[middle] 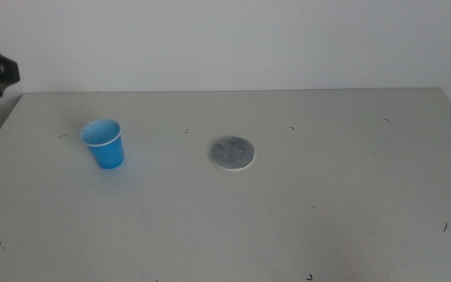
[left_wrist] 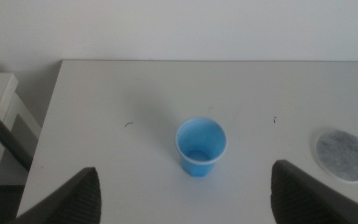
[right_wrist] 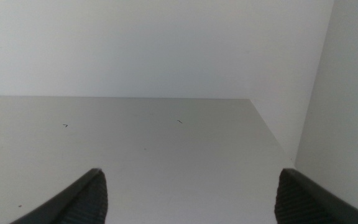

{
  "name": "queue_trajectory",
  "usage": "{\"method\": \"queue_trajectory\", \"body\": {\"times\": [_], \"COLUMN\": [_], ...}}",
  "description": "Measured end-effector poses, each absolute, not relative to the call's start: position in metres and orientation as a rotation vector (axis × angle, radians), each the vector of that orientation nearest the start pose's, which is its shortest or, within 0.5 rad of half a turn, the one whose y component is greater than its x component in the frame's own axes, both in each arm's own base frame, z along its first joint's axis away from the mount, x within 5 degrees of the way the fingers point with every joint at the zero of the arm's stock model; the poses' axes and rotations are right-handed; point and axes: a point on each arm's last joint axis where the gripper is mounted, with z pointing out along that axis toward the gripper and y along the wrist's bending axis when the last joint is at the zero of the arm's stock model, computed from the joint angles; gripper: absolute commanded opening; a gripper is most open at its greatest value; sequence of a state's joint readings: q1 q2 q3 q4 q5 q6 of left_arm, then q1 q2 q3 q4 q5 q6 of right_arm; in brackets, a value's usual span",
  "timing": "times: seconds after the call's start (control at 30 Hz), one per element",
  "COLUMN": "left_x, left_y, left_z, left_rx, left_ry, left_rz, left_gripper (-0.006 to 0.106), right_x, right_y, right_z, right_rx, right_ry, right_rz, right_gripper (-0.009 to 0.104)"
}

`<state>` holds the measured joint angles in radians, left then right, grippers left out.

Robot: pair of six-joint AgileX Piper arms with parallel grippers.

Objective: Place an empty cup on a cup mat.

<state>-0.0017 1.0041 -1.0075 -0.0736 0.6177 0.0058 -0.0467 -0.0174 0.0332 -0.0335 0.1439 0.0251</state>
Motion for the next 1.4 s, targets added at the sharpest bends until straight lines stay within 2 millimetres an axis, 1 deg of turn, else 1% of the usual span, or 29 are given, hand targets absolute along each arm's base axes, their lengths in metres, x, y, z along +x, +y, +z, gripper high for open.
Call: {"method": "queue_trajectory", "body": {"times": [0.07,0.17,0.27,0.37,0.5,0.6,0.67,1.0,1.1,1.27,1.4], "left_x": [0.225,0.249,0.272,0.292,0.317,0.333,0.344,0.383,0.394,0.415,0.427], "left_y": [-0.005,-0.005,-0.005,-0.006,-0.006,-0.006,-0.006,-0.007,-0.007,-0.008,-0.008], "left_z": [0.396,0.413,0.425,0.43,0.425,0.414,0.403,0.347,0.327,0.283,0.253], "left_rx": [-0.026,-0.021,-0.022,-0.026,-0.034,-0.035,-0.036,-0.049,-0.053,-0.086,-0.108], "left_ry": [2.114,2.149,2.19,2.244,2.327,2.387,2.425,2.575,2.627,2.73,2.785], "left_rz": [-0.08,-0.084,-0.09,-0.096,-0.102,-0.104,-0.104,-0.106,-0.107,-0.13,-0.135], "left_gripper": [0.105,0.105,0.105,0.105,0.105,0.105,0.105,0.105,0.105,0.105,0.105], "right_x": [0.056,0.056,0.056,0.056,0.056,0.056,0.056,0.056,0.056,0.056,0.056], "right_y": [-0.003,-0.003,-0.003,-0.003,-0.003,-0.003,-0.003,-0.003,-0.003,-0.003,-0.003], "right_z": [0.19,0.19,0.19,0.19,0.19,0.19,0.19,0.19,0.19,0.19,0.19], "right_rx": [0.035,0.035,0.035,0.035,0.035,0.035,0.035,0.035,0.035,0.035,0.035], "right_ry": [1.643,1.643,1.643,1.643,1.643,1.643,1.643,1.643,1.643,1.643,1.643], "right_rz": [-0.046,-0.046,-0.046,-0.046,-0.046,-0.046,-0.046,-0.046,-0.046,-0.046,-0.046], "right_gripper": [0.094,0.094,0.094,0.094,0.094,0.094,0.094,0.094,0.094,0.094,0.094]}}
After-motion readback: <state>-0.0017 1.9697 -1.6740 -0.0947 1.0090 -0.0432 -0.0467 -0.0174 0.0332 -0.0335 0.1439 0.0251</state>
